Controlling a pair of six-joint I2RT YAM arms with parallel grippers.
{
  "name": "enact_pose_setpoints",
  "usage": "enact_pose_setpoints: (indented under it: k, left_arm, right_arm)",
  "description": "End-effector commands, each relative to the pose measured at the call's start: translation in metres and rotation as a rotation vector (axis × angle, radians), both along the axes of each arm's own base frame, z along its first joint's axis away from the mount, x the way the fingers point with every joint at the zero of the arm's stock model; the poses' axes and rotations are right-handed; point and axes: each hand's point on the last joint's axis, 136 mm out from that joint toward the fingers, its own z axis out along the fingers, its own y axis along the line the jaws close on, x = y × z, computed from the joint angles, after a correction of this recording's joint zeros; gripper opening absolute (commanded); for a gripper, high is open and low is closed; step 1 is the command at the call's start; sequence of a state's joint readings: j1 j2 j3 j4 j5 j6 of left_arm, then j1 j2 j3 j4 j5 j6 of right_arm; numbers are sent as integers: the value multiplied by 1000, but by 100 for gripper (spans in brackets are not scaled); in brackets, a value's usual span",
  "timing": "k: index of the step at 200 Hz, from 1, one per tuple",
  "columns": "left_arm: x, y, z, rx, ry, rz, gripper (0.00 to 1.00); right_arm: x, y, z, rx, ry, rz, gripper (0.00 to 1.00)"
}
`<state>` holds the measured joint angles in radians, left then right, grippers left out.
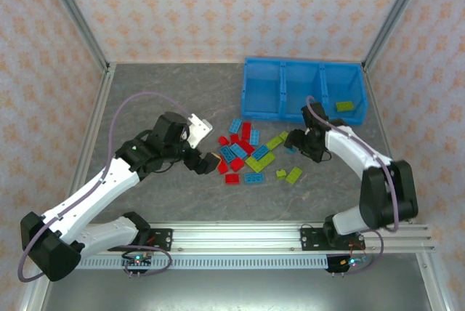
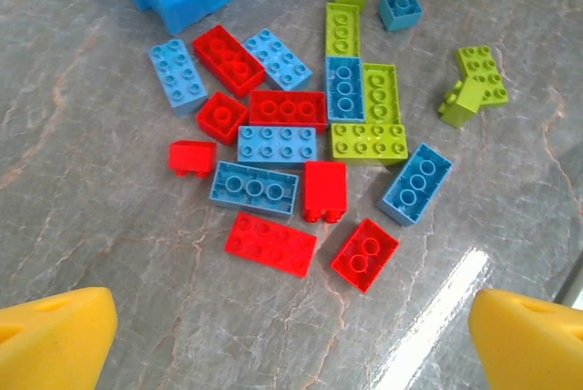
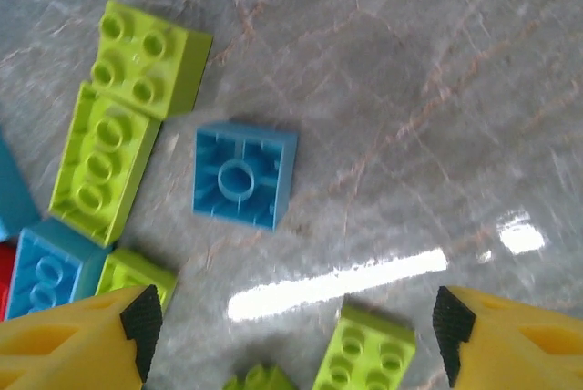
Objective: Sort the legos into containers by color
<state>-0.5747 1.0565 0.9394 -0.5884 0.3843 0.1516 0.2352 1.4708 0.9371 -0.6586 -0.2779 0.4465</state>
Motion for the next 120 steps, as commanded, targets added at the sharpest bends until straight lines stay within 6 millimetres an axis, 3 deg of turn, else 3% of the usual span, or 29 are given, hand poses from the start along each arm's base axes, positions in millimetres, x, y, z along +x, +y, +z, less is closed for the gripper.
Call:
enact_pose_setpoints:
  k: [1, 45, 75, 102, 120]
  left_arm:
    - [-16, -2, -12, 12, 39, -74, 100]
    - [-13, -1, -8, 24, 7, -79, 100]
    - [-14, -1, -11, 28, 23, -74, 100]
    - [-12, 0, -10, 30, 14, -70, 100]
    - [-12, 1, -10, 34, 8, -67, 100]
  right_arm:
    - [31, 5, -1, -19, -42, 18, 78]
    - [42, 10, -37, -23, 42, 14, 72]
    - [34, 1, -49, -68, 79, -15, 49]
    - [28, -4, -31, -73, 33, -25, 29]
    - [30, -4, -2, -51, -54, -39, 25]
